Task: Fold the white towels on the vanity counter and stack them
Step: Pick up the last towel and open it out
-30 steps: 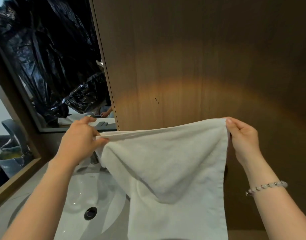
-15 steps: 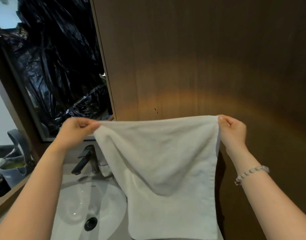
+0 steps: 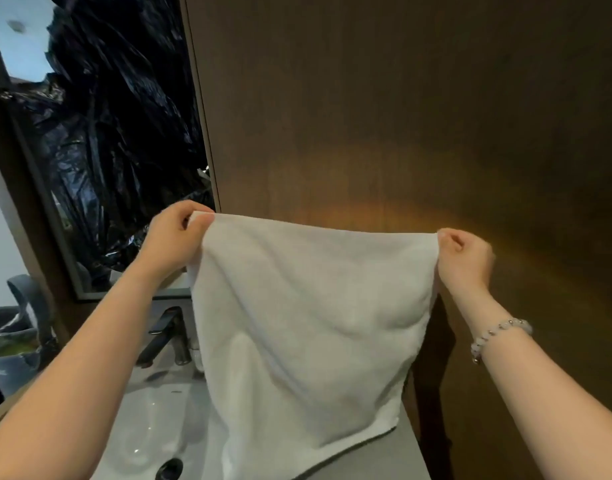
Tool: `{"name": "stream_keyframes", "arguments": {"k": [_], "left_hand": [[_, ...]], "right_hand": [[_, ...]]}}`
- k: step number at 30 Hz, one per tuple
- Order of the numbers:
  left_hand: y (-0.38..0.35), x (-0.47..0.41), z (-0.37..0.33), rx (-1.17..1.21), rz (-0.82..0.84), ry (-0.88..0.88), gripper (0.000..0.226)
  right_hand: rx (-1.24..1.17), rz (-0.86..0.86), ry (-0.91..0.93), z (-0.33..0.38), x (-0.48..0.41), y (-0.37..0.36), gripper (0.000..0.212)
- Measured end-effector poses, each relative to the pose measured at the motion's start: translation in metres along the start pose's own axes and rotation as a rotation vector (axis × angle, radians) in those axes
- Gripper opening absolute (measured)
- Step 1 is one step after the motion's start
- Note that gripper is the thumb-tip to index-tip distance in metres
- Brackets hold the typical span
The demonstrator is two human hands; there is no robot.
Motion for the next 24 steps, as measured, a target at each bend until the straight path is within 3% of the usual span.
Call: {"name": "stream_keyframes", "arguments": {"k": [4,10,17,21,24], "left_hand": [[0.001,0.006,-0.001,-0.040,-0.006,-0.030,0.011],[0.035,0.025,-0.010,-0.023,-0.212,-0.034,0.021],[0.072,0.053,-0.021,0.125,-0.167,-0.094,0.016],[0.073,0.054,-0.007,0.175,-0.024,0.022,0.019],[0.031,0.057,0.014,0.040,0.259,0.148,0.013]], "right_hand": [[-0.014,-0.035,0.064,0.009,0.005,0.014,0.025],[0.031,-0.084,0.251,0.040,0.031,0.035,0.025],[-0.059,-0.134,0.295,0.067,0.066,0.069,0.023],[-0.042,-0.089,0.159,0.068,0.055,0.072,0.018],[0.100,0.028,-0.008,0.039,0.048,0.057,0.016]]}}
Point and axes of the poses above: each hand's wrist, its own x-axis away from the middle knuckle, its own y-axis out of the back of the hand, z = x × y, the point moved 8 cm from there along -x, towards the middle knuckle, and after that the axes turned 12 degrees about -x, right-handed, at the moved point
